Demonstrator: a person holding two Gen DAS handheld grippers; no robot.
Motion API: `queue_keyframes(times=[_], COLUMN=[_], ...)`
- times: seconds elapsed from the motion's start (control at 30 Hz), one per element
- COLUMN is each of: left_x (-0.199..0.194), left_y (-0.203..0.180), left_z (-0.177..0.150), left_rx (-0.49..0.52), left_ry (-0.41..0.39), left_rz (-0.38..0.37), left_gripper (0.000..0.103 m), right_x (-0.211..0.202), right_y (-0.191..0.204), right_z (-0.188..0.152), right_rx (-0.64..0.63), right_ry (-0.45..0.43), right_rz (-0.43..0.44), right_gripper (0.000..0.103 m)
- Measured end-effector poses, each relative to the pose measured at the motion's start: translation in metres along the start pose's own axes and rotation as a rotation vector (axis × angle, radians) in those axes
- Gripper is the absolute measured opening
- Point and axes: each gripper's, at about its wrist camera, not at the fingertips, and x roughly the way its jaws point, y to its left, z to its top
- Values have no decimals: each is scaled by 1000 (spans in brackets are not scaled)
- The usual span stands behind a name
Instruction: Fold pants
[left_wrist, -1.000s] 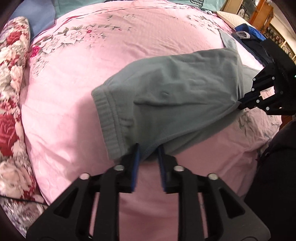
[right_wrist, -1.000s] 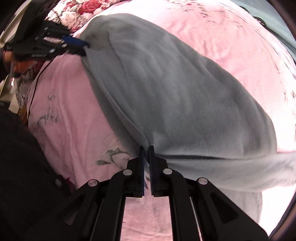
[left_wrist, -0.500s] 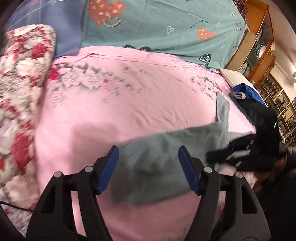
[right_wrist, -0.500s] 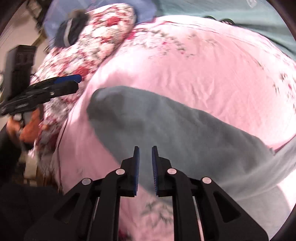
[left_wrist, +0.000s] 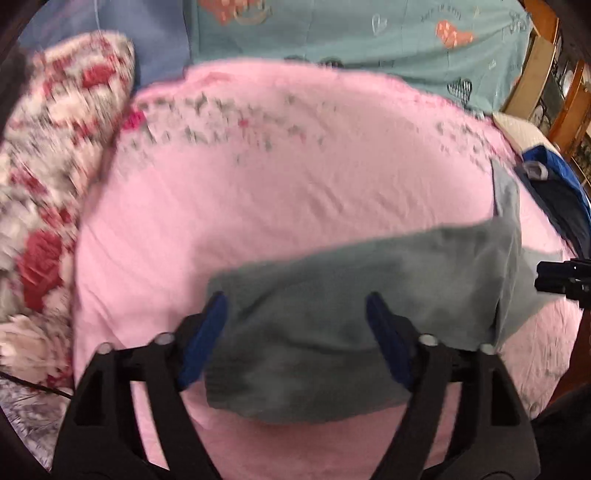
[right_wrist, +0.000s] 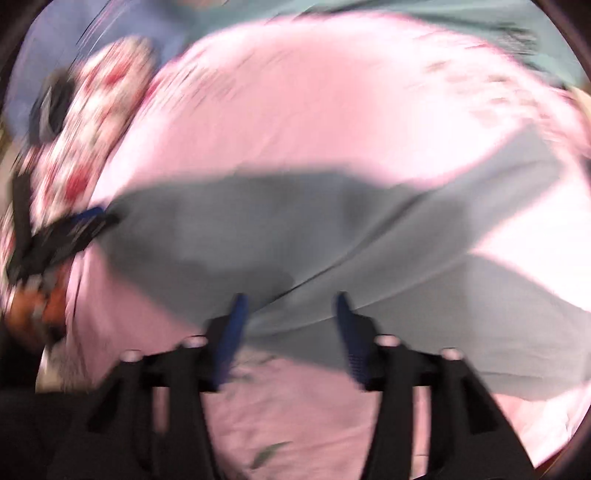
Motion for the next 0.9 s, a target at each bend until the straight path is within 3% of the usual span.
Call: queue_keyframes(times=[0.13, 0.23, 0.33, 0.47, 0.57, 0.67, 0.8, 0.83, 0.9], left_x=[-25, -27, -27, -21, -19, -26, -35, -36, -36], left_y=[-34, -77, -125, -175, -204, -229, -240, -240, -244], left_z=[22, 30, 24, 11, 1, -11, -23, -24, -21], left_rx=[-12, -5, 38, -1, -59, -133, -208, -205, -181], left_ry=[-67, -58, -38, 0, 47, 80, 122, 127, 125], left_rz=[-30, -73, -60, -3, 90, 208, 247, 254, 263], left_gripper=[96, 99, 99, 99, 99, 99, 99, 99, 99], right_x=[-17, -19, -5, 37, 78, 103, 106, 105, 100], right_y=[-73, -120, -160, -217, -237, -256, -251, -255, -263], right_z=[30, 59, 99, 151, 181, 187, 183, 180, 176], right_rx=[240, 372, 453, 458, 432, 445, 326, 332, 333], right_ry=[-84, -132, -156, -137, -61, -12, -49, -62, -79], right_rz=[-65, -98, -144, -221, -286, -279, -323, -318, -301], right_gripper=[56, 56, 56, 56, 56, 58, 57, 50, 23])
